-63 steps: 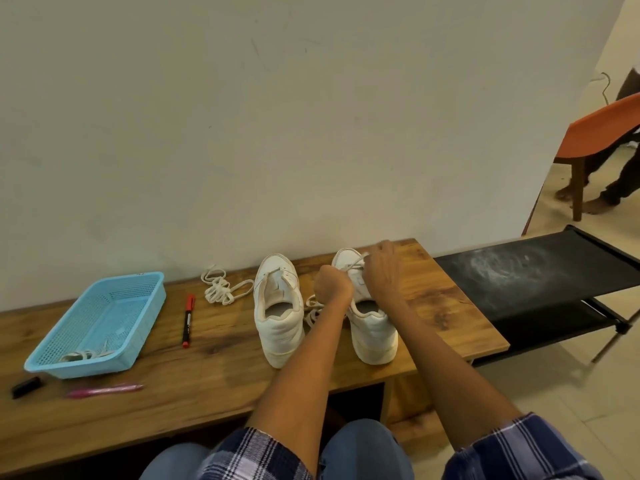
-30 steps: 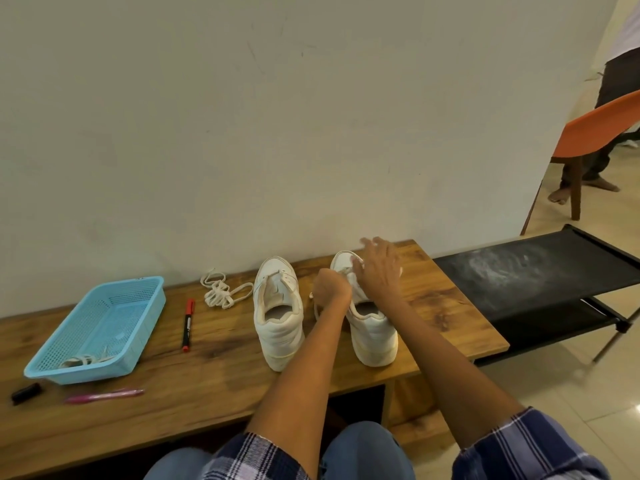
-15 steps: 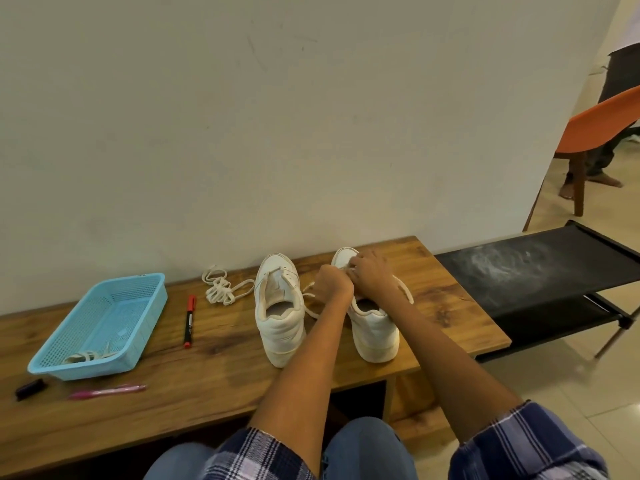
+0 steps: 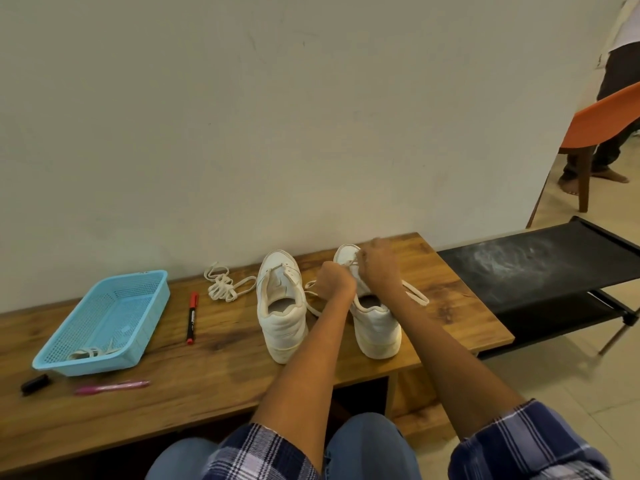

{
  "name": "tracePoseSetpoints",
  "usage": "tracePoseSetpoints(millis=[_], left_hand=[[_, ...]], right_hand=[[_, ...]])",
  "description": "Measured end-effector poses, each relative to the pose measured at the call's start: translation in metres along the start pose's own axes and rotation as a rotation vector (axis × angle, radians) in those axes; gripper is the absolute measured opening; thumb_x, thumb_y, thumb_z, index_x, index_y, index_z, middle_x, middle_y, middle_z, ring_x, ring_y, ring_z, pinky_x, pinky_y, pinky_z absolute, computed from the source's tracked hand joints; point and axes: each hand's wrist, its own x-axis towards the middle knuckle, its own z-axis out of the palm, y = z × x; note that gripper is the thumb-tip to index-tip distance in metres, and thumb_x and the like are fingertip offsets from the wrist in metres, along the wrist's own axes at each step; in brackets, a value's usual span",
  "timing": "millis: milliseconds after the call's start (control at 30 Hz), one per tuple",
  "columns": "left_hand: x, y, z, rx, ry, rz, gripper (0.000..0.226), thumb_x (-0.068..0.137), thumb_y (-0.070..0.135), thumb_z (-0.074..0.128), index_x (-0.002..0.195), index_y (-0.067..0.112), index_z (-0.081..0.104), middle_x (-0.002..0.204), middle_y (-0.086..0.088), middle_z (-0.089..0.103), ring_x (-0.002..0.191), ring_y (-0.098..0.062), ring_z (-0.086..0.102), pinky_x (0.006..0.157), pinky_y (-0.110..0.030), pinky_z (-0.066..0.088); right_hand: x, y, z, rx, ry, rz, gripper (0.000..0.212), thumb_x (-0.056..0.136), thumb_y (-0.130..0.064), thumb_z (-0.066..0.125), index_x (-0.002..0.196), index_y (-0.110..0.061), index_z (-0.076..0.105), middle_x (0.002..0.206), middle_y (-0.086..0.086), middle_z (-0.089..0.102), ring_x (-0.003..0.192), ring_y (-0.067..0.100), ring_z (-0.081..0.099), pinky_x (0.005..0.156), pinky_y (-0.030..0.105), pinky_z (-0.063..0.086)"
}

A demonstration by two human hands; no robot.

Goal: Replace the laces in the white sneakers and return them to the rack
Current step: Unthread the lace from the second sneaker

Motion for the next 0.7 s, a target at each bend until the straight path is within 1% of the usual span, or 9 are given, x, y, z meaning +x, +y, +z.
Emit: tracePoseSetpoints(millis=[67, 133, 167, 233, 300, 367, 500, 633, 700], left_hand=[[0.001, 0.000, 0.000, 0.001, -0.003, -0.007, 0.030, 0.098, 0.021, 0.047, 0.116, 0.004, 0.062, 0.117, -0.013, 0.063, 0.108, -0.028, 0.059, 0.079, -0.031, 0.045], [0.000, -0.001, 0.000, 0.002, -0.005, -0.008, 0.030, 0.098, 0.021, 0.046, 0.116, 0.004, 0.062, 0.117, -0.013, 0.063, 0.108, -0.028, 0.059, 0.080, -0.031, 0.046], [0.000, -0.001, 0.000, 0.005, -0.006, -0.005, 0.030, 0.098, 0.022, 0.047, 0.116, 0.004, 0.062, 0.117, -0.013, 0.063, 0.107, -0.028, 0.059, 0.079, -0.031, 0.046], [-0.001, -0.001, 0.000, 0.014, -0.002, 0.003, 0.032, 0.097, 0.026, 0.049, 0.116, 0.005, 0.062, 0.116, -0.013, 0.064, 0.106, -0.027, 0.060, 0.078, -0.030, 0.045], [-0.001, -0.001, 0.000, 0.014, -0.003, 0.006, 0.033, 0.096, 0.027, 0.049, 0.116, 0.004, 0.062, 0.116, -0.013, 0.063, 0.106, -0.027, 0.059, 0.077, -0.030, 0.044], [0.000, 0.000, 0.001, 0.013, -0.009, 0.004, 0.033, 0.096, 0.027, 0.049, 0.117, 0.005, 0.062, 0.117, -0.013, 0.063, 0.108, -0.027, 0.059, 0.077, -0.030, 0.044], [-0.001, 0.003, 0.003, 0.044, 0.000, 0.013, 0.030, 0.097, 0.024, 0.049, 0.117, 0.005, 0.062, 0.117, -0.013, 0.064, 0.107, -0.026, 0.060, 0.076, -0.028, 0.044], [-0.007, 0.006, 0.001, 0.018, -0.012, 0.020, 0.031, 0.097, 0.023, 0.048, 0.116, 0.003, 0.063, 0.116, -0.014, 0.064, 0.107, -0.027, 0.060, 0.075, -0.028, 0.044], [-0.004, 0.004, -0.001, -0.042, -0.077, -0.004, 0.034, 0.098, 0.026, 0.046, 0.116, 0.002, 0.062, 0.116, -0.014, 0.064, 0.106, -0.028, 0.060, 0.074, -0.029, 0.042]], right_hand=[[-0.003, 0.001, -0.005, 0.031, 0.247, 0.175, 0.029, 0.098, -0.020, 0.038, 0.097, -0.001, 0.060, 0.099, 0.017, 0.058, 0.092, 0.031, 0.053, 0.076, 0.040, 0.043], [-0.005, 0.003, -0.005, -0.053, 0.360, 0.185, 0.023, 0.095, -0.021, 0.043, 0.099, -0.005, 0.059, 0.100, 0.017, 0.059, 0.092, 0.032, 0.055, 0.072, 0.040, 0.047], [-0.004, 0.005, -0.003, -0.068, 0.300, 0.133, 0.023, 0.094, -0.023, 0.045, 0.106, -0.008, 0.059, 0.106, 0.016, 0.059, 0.098, 0.032, 0.055, 0.075, 0.041, 0.048], [0.000, 0.001, 0.001, -0.070, -0.024, 0.009, 0.032, 0.096, -0.032, 0.045, 0.116, -0.011, 0.057, 0.119, 0.014, 0.054, 0.113, 0.030, 0.047, 0.090, 0.042, 0.044], [0.001, -0.002, 0.004, -0.109, -0.225, -0.077, 0.035, 0.097, -0.033, 0.041, 0.115, -0.010, 0.060, 0.123, 0.012, 0.052, 0.118, 0.027, 0.042, 0.097, 0.040, 0.038], [0.000, -0.003, 0.002, -0.078, -0.186, -0.080, 0.035, 0.098, -0.029, 0.040, 0.113, -0.008, 0.063, 0.122, 0.011, 0.052, 0.116, 0.026, 0.043, 0.095, 0.039, 0.037], [-0.007, -0.002, -0.005, 0.051, 0.077, 0.039, 0.029, 0.097, -0.021, 0.045, 0.105, -0.002, 0.066, 0.115, 0.011, 0.054, 0.107, 0.025, 0.048, 0.088, 0.038, 0.039], [-0.009, -0.004, -0.007, 0.047, 0.069, 0.093, 0.029, 0.098, -0.021, 0.044, 0.106, -0.002, 0.064, 0.116, 0.010, 0.053, 0.105, 0.024, 0.050, 0.085, 0.036, 0.041], [-0.007, -0.002, -0.006, 0.078, 0.030, 0.069, 0.029, 0.099, -0.022, 0.042, 0.106, -0.005, 0.065, 0.114, 0.009, 0.056, 0.101, 0.023, 0.054, 0.081, 0.032, 0.043]])
